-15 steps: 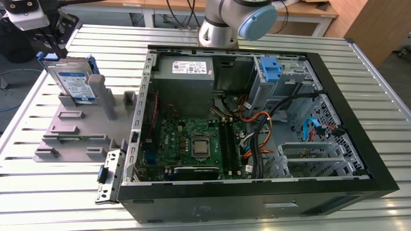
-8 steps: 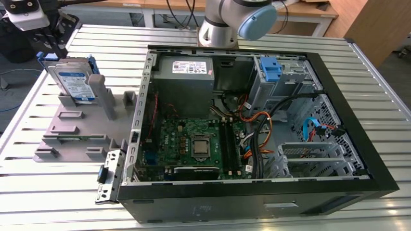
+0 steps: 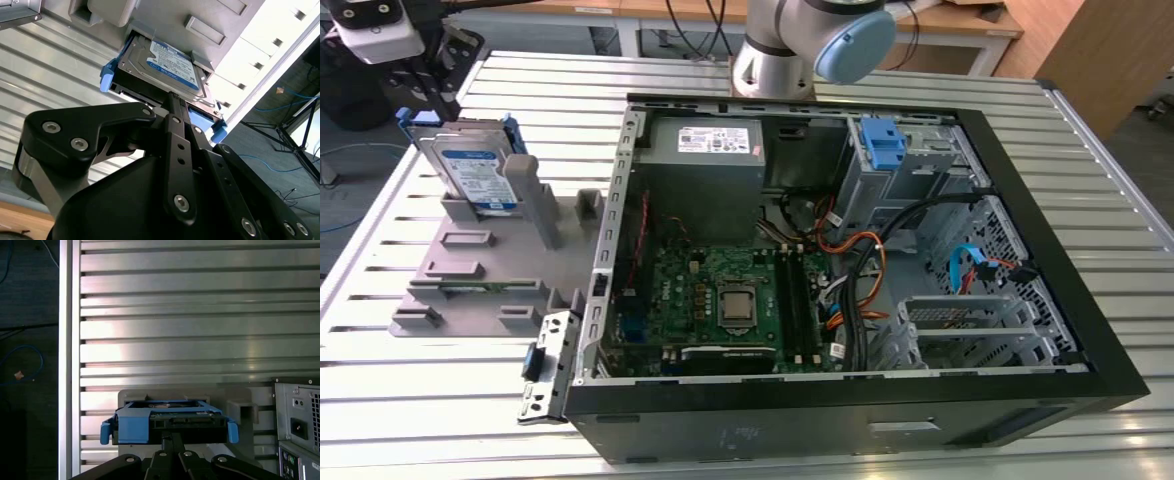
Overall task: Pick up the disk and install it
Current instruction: 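Pick up the disk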
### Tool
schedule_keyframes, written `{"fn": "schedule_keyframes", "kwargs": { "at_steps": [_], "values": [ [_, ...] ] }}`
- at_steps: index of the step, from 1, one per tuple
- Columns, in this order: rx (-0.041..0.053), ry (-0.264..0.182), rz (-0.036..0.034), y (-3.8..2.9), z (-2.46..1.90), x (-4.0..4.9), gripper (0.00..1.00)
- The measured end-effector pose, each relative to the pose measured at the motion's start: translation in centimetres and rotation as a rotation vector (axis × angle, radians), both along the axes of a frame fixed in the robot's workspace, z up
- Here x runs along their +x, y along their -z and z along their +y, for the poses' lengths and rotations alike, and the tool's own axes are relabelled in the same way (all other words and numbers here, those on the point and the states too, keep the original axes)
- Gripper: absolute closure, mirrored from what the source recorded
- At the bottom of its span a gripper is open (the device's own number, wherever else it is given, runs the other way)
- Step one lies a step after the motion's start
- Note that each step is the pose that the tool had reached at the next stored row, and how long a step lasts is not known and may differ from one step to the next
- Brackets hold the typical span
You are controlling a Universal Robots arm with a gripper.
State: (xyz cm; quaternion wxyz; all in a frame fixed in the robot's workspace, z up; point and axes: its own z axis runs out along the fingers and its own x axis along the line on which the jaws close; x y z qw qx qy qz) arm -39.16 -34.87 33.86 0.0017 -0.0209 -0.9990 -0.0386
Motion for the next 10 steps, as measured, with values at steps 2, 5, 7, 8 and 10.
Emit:
{"fn": "schedule_keyframes", "kwargs": {
  "at_steps": [2, 5, 7, 8, 10],
  "values": [
    [0.0000, -0.013, 0.0000, 0.00, 0.00, 0.00, 0.89],
    [-0.0001, -0.032, 0.0001, -0.01, 0.00, 0.00, 0.89],
    [0.0000, -0.037, 0.0001, 0.00, 0.00, 0.00, 0.89],
    [-0.0001, -0.038, 0.0001, -0.01, 0.00, 0.00, 0.89],
    [0.0000, -0.038, 0.0001, 0.00, 0.00, 0.00, 0.89]
  ]
}}
